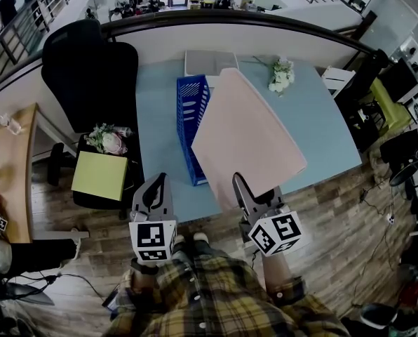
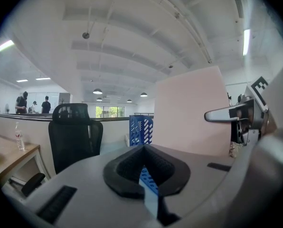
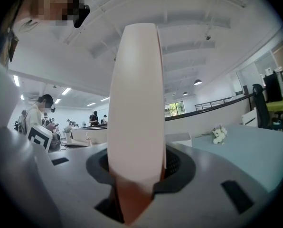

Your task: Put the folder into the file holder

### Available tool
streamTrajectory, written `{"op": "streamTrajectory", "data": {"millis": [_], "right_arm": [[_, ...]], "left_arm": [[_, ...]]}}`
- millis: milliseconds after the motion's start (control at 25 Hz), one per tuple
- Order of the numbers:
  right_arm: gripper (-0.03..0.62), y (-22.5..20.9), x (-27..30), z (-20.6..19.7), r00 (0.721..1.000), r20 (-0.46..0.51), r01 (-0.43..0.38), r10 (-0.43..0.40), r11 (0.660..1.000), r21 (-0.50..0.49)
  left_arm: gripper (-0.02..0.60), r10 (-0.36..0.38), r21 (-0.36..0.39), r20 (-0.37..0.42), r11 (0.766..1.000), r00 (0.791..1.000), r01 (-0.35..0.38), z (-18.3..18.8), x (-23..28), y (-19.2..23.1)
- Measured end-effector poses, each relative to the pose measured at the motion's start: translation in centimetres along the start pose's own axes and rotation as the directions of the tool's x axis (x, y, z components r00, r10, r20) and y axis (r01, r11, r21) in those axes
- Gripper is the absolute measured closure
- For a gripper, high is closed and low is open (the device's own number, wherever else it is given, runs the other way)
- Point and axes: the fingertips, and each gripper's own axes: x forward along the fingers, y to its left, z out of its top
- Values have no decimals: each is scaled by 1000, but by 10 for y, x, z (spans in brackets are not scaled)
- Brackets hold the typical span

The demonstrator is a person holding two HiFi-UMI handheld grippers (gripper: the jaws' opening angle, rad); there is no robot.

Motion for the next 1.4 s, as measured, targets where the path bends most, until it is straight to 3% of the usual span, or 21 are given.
{"op": "streamTrajectory", "data": {"millis": [640, 1400], "right_arm": [[431, 9, 41, 7, 999, 36, 24, -23, 999, -25], [431, 4, 82, 15, 984, 142, 117, -110, 992, -43]], "left_arm": [[591, 2, -4, -8, 1000, 1000, -2, -1, 16, 10], [591, 1, 0, -27, 1000, 1000, -1, -4, 26, 22]]}}
